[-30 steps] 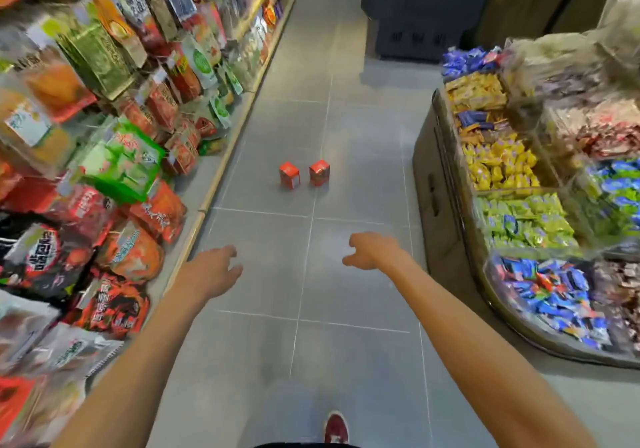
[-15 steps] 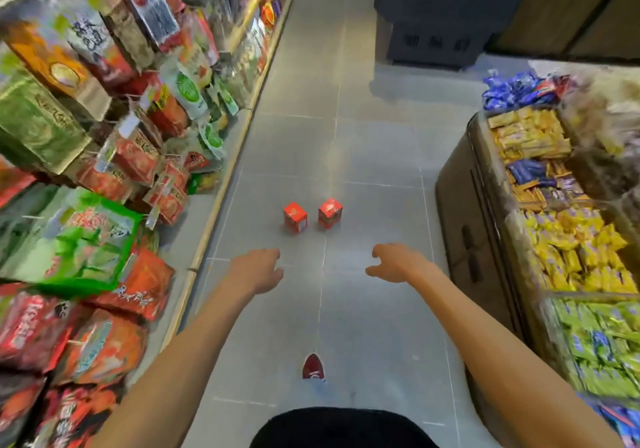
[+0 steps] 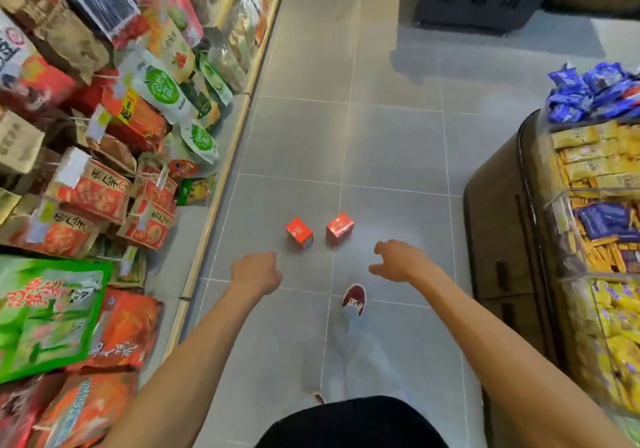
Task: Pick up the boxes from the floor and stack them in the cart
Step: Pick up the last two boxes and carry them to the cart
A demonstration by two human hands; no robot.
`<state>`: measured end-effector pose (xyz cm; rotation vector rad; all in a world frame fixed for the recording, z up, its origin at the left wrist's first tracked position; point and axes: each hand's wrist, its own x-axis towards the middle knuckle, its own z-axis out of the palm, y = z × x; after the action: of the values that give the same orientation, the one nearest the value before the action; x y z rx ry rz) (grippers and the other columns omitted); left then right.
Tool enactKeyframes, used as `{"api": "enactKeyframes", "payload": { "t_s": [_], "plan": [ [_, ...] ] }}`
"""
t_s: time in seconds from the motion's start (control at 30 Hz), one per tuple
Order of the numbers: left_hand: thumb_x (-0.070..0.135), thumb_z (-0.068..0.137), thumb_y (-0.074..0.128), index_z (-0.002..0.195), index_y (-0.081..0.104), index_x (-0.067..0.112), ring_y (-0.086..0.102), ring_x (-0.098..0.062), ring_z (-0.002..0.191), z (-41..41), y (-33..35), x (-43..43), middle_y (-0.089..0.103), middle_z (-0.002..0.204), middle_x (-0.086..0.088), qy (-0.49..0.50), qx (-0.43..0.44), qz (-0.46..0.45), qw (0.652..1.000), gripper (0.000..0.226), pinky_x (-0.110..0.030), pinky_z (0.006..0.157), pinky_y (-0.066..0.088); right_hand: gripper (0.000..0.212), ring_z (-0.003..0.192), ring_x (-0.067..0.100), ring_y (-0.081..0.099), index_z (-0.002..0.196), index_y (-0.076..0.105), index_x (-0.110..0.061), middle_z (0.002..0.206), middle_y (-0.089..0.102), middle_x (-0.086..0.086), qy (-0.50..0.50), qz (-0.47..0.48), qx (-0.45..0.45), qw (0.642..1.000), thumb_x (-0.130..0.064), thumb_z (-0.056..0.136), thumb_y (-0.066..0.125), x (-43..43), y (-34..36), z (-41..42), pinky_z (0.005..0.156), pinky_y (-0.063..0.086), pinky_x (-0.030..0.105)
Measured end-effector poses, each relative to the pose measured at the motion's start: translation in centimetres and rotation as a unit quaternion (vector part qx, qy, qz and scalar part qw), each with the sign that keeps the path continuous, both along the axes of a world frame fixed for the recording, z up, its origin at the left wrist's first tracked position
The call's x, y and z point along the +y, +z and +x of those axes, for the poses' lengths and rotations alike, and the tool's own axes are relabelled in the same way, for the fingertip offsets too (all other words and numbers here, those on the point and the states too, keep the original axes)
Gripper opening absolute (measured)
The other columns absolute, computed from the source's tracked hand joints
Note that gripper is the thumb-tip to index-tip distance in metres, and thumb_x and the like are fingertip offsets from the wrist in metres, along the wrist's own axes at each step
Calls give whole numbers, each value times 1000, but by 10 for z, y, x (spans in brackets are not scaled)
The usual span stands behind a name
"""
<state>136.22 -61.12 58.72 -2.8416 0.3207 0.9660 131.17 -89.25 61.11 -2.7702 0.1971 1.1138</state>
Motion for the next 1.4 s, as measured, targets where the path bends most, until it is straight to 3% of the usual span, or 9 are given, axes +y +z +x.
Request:
{"api": "enactKeyframes", "payload": {
  "t_s": [0.3, 0.47, 0.57, 0.67, 0.77, 0.83, 1.1, 1.3, 1.4],
  "plan": [
    [25, 91, 49, 118, 56, 12, 58, -34, 114, 114, -67, -39, 61, 123, -15, 40, 75, 1, 996, 32, -36, 88, 46, 50, 121, 31, 51, 135, 49, -15, 132, 52, 11, 75, -37, 5, 996, -42, 93, 53, -39, -64, 141, 91, 45, 39],
    [27, 92, 49, 115, 57, 8, 59, -35, 112, 152, -144, -41, 62, 121, -17, 41, 90, -10, 995, 31, -36, 84, 47, 46, 118, 30, 53, 131, 52, -15, 128, 55, 10, 100, -60, 17, 993, -40, 92, 53, -37, -138, 175, 91, 45, 41],
    [28, 92, 49, 118, 58, 8, 58, -35, 115, 171, -207, -39, 62, 124, -17, 102, 95, -39, 989, 34, -36, 87, 47, 46, 116, 30, 53, 131, 52, -16, 126, 55, 9, 101, -64, 0, 993, -39, 91, 53, -33, -193, 193, 89, 45, 40],
    [26, 93, 50, 117, 61, 6, 60, -35, 113, 191, -283, -32, 63, 122, -19, 211, 110, -95, 967, 33, -37, 89, 48, 49, 117, 30, 52, 134, 49, -15, 127, 54, 10, 105, -60, 3, 993, -39, 91, 53, -30, -256, 212, 91, 44, 40],
    [21, 89, 52, 86, 65, 5, 67, -37, 82, 204, -362, -29, 69, 98, -27, 336, 152, -164, 915, 21, -44, 77, 56, 49, 117, 30, 52, 134, 48, -15, 127, 54, 9, 110, -64, 1, 992, -39, 92, 53, -27, -315, 228, 90, 44, 40],
    [20, 87, 54, 77, 64, -1, 69, -40, 76, 212, -416, -33, 68, 87, -31, 401, 165, -192, 880, 26, -51, 78, 56, 50, 118, 29, 52, 135, 48, -17, 129, 53, 8, 106, -68, -2, 992, -40, 91, 54, -28, -354, 238, 90, 44, 39],
    [43, 93, 55, 112, 66, -1, 64, -35, 108, 247, -571, -64, 66, 119, -22, 518, 101, -245, 813, 49, -39, 93, 51, 52, 119, 30, 50, 135, 45, -15, 129, 52, 10, 155, -73, -58, 984, -41, 92, 54, -34, -480, 262, 92, 42, 39],
    [51, 77, 74, 147, 14, -9, 43, -34, 135, 271, -628, -97, 40, 147, -23, 630, 42, -249, 735, 110, -40, 108, 38, 54, 120, 29, 50, 137, 45, -15, 133, 51, 10, 190, -84, -75, 975, -40, 91, 57, -37, -522, 271, 91, 43, 37],
    [47, 71, 81, 151, -3, -5, 36, -39, 137, 276, -642, -116, 31, 148, -25, 638, 7, -215, 740, 128, -45, 111, 33, 53, 120, 28, 49, 137, 46, -16, 132, 51, 9, 195, -81, -87, 974, -37, 91, 57, -38, -532, 275, 91, 43, 36]
  ]
}}
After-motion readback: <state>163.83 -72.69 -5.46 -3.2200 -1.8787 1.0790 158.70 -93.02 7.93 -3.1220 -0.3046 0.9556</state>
